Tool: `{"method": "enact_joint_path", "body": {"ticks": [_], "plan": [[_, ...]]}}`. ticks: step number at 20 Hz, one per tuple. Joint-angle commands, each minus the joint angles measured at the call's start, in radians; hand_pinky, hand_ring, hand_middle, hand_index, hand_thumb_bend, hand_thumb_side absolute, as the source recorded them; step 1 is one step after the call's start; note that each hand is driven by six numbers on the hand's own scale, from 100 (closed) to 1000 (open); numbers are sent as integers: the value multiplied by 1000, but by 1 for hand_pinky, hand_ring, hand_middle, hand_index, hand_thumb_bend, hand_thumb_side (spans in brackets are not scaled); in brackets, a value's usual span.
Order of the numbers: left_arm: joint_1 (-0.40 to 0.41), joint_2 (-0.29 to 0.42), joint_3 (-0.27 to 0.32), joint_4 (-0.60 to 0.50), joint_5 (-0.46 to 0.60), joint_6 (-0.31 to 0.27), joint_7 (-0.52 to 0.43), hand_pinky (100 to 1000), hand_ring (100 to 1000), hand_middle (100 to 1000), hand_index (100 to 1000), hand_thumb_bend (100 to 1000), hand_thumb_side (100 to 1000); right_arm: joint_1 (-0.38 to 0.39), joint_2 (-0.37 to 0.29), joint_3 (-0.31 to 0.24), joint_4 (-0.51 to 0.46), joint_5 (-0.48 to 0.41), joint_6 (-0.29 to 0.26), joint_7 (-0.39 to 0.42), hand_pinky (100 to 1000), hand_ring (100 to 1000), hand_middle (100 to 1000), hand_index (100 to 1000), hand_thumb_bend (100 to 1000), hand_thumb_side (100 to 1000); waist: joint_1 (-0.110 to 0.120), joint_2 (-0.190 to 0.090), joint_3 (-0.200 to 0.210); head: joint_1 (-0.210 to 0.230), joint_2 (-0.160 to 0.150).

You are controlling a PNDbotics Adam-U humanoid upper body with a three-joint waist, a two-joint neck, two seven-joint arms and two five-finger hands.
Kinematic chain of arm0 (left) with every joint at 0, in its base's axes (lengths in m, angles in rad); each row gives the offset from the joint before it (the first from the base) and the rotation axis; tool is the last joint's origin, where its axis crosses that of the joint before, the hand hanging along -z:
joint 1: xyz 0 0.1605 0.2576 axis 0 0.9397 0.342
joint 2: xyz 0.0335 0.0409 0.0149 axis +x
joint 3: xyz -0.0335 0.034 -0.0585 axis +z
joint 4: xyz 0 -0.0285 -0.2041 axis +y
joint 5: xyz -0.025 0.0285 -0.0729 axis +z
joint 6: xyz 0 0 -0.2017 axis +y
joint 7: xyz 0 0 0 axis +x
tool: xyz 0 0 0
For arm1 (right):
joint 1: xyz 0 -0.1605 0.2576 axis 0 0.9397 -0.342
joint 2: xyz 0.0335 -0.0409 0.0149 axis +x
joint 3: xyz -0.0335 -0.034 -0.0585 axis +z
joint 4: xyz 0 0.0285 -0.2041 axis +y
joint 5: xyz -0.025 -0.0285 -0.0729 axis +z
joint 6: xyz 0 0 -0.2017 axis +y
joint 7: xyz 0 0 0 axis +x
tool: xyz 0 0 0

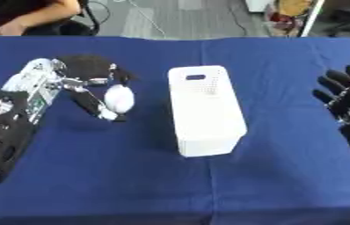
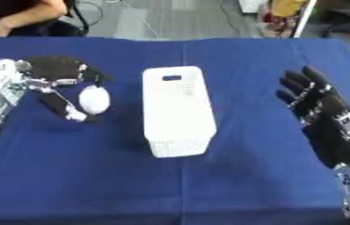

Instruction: Pick up objects on the table and place them in the box.

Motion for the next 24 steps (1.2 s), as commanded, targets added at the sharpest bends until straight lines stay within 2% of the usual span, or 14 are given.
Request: {"method": "enact_joint_path", "body": {"ticks": [1,9,24], "plan": [[-29,27,15,-25,15,-44,-50,621,696,682,1000,926,807,-3,-13,-4,-12,-2,-1,3,998,1000,923,1000,129,610,2,-10,-2,3,0],[-46,13,19,-7,4,-34,-62,622,701,689,1000,935,809,-4,-12,-2,-12,-3,0,4,998,1000,924,1000,132,609,1,-10,-2,3,0],[-98,-28,49,119,-81,-31,-40,622,698,694,1000,925,818,-11,-9,1,-13,-6,0,11,1000,1000,924,1000,135,609,-6,0,-9,7,0]]}}
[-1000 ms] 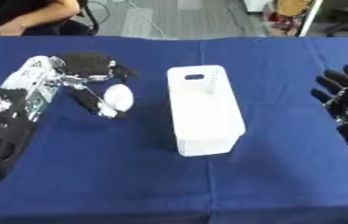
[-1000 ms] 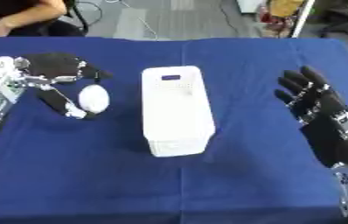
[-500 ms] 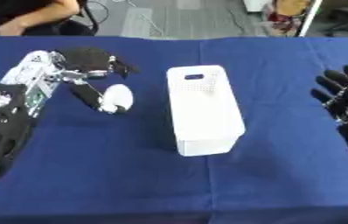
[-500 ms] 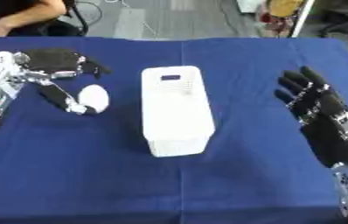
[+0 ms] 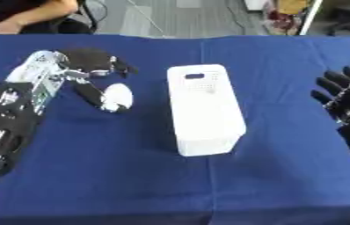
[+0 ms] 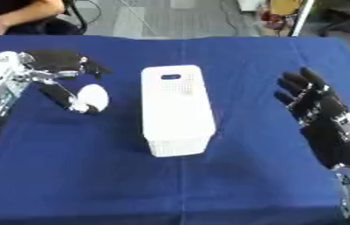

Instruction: Pick up objects on the table and place them in the box.

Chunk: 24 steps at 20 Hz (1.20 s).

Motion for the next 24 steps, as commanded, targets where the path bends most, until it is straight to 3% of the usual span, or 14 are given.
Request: {"method": "enact_joint_path", "body": {"ticks": [1,24], "plan": [[-31,7,18,7,-14,-40,-29,622,698,693,1000,925,819,-11,-10,-5,-13,-5,-2,4,1000,1000,924,1000,135,609,0,-7,-2,8,0],[-21,-3,17,62,-67,-57,-20,621,697,688,1000,921,834,-9,-5,-5,-12,-5,-1,8,1000,1000,925,1000,141,608,-3,-1,-6,7,0]]}}
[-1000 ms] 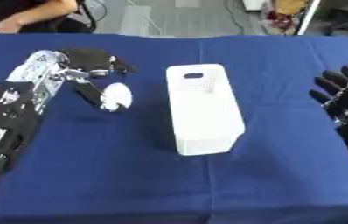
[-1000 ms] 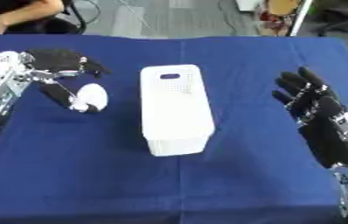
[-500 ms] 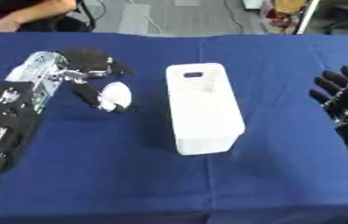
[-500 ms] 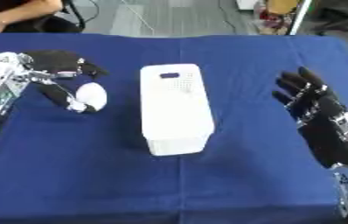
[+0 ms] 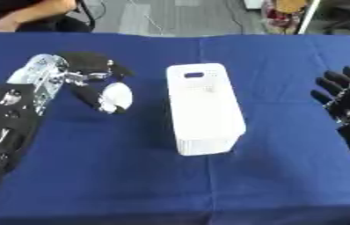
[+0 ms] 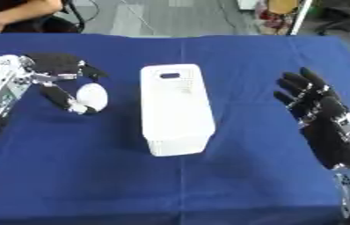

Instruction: Pick up objects on the table and place them in the box.

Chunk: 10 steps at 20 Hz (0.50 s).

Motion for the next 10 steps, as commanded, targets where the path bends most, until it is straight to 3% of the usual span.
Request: {"method": "enact_joint_path", "body": {"ticks": [1,10], "plan": [[-13,5,1,-1,-20,-44,-32,620,697,687,1000,922,834,-9,-10,-5,-12,-5,1,5,1000,1000,923,1000,142,607,0,-7,-2,7,0],[-9,-2,-8,18,-72,-57,-18,614,693,675,1000,938,840,-9,-9,-5,-12,-5,2,5,1000,1000,923,1000,143,607,1,-6,-5,7,0]]}}
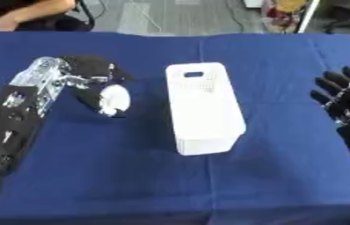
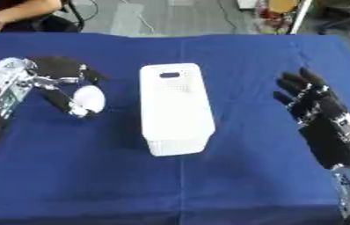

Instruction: Pick up objects on the table and place them in the box.

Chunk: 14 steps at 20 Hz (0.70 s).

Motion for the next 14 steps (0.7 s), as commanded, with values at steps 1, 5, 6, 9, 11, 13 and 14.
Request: {"method": "enact_joint_path", "body": {"ticks": [1,5,6,9,11,13,14], "plan": [[-12,12,-2,-1,-22,-43,-36,607,689,669,1000,942,840,-9,-12,-6,-12,-5,-1,2,1000,1000,923,1000,144,607,1,-10,-2,7,0],[-10,12,-2,10,-39,-43,-48,553,635,634,956,879,816,-8,-11,-6,-12,-5,-1,2,1000,1000,923,1000,143,607,2,-10,-2,6,0],[-9,13,-1,11,-39,-41,-53,537,617,621,940,842,803,-8,-11,-6,-11,-5,-1,2,1000,1000,923,1000,143,608,2,-10,-2,5,0],[-2,20,5,5,-26,-31,-70,420,495,545,786,634,706,-7,-12,-7,-11,-5,-1,1,1000,1000,923,1000,140,609,2,-10,-1,4,0],[4,27,8,-4,-5,-21,-85,338,427,517,719,531,648,-7,-12,-7,-10,-5,-1,1,1000,1000,923,1000,136,610,2,-10,-1,4,0],[13,36,6,-17,14,-10,-111,281,377,500,665,435,575,-7,-12,-8,-10,-5,-1,1,1000,1000,923,1000,135,611,3,-11,0,3,0],[18,41,4,-24,22,-4,-127,265,359,492,652,412,550,-7,-12,-8,-10,-5,-1,0,1000,1000,923,1000,134,611,3,-11,0,2,0]]}}
